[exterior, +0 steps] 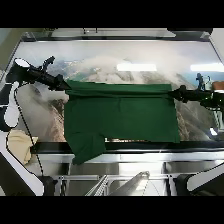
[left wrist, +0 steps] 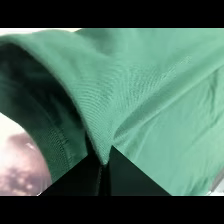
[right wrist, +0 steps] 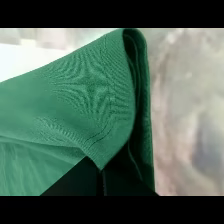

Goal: Fold the shirts.

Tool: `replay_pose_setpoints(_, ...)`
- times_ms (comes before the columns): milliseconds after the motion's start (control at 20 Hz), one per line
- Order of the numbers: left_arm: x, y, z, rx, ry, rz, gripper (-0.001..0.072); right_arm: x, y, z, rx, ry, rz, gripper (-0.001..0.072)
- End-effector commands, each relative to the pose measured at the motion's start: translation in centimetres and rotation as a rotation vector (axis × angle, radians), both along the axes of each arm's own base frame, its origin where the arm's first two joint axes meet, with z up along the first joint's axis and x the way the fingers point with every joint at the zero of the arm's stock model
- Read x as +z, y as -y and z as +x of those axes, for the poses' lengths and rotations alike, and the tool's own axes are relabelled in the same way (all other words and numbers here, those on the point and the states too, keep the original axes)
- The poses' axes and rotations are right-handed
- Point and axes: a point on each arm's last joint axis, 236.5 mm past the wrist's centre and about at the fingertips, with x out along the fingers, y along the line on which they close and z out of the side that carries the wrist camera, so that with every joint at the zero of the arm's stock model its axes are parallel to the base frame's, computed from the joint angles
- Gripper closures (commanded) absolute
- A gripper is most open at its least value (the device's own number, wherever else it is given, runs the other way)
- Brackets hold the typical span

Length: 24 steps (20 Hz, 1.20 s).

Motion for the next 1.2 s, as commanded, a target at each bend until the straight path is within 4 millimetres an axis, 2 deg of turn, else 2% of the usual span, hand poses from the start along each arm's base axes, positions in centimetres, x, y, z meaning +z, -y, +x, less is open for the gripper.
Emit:
replay_pose_setpoints(0,-1.5,-0.9,-1.4,-0.023,-0.065,0.094,0.0690,-0.2,-0.2,-0.2,0.010,-0.005,-0.001,0.0700)
replay_pose_setpoints(200,-1.7,-0.3,-3.4,-0.074,-0.142,0.095,0.0689,-0.2,-0.2,-0.2,0.010,-0.005,-0.002,0.0700)
replay_pose_setpoints(450,-1.6,-0.2,-3.7,-0.071,-0.166,0.090,0.0688,-0.1,-0.2,-0.2,0.010,-0.004,-0.002,0.0699)
replay_pose_setpoints(500,-1.6,-0.2,-4.0,-0.074,-0.178,0.088,0.0646,0.0,-0.2,-0.1,0.010,-0.002,-0.003,0.0699)
replay_pose_setpoints(550,-1.5,-0.2,-4.2,-0.062,-0.202,0.088,0.0401,0.2,0.0,-0.1,0.008,0.006,-0.007,0.0699)
replay_pose_setpoints(600,-1.4,-0.2,-4.5,-0.052,-0.224,0.086,0.0266,0.6,0.0,0.0,0.008,0.014,-0.012,0.0699)
replay_pose_setpoints(650,-1.3,-0.6,-4.8,-0.036,-0.250,0.084,0.0085,1.1,0.1,0.1,0.014,0.031,-0.023,0.0695)
replay_pose_setpoints(700,-1.2,-0.7,-5.0,-0.020,-0.276,0.083,-0.0006,1.6,0.1,0.1,0.022,0.050,-0.036,0.0593)
replay_pose_setpoints(750,-1.0,-1.1,-5.1,-0.002,-0.297,0.082,-0.0004,2.2,0.2,0.2,0.022,0.062,-0.045,0.0410)
replay_pose_setpoints(800,-0.7,-1.5,-5.3,0.020,-0.320,0.082,-0.0004,2.6,0.3,0.1,0.030,0.068,-0.061,0.0367)
replay_pose_setpoints(950,1.0,-2.8,-6.0,0.056,-0.381,0.080,-0.0003,3.3,1.6,-1.7,0.038,-0.021,-0.159,0.0368)
replay_pose_setpoints(1050,2.2,-2.7,-7.1,0.060,-0.388,0.082,-0.0004,3.2,3.6,-4.6,0.051,-0.150,-0.296,0.0368)
replay_pose_setpoints(1150,2.9,-2.2,-9.3,0.051,-0.399,0.075,-0.0004,3.8,5.0,-7.9,0.107,-0.247,-0.412,0.0367)
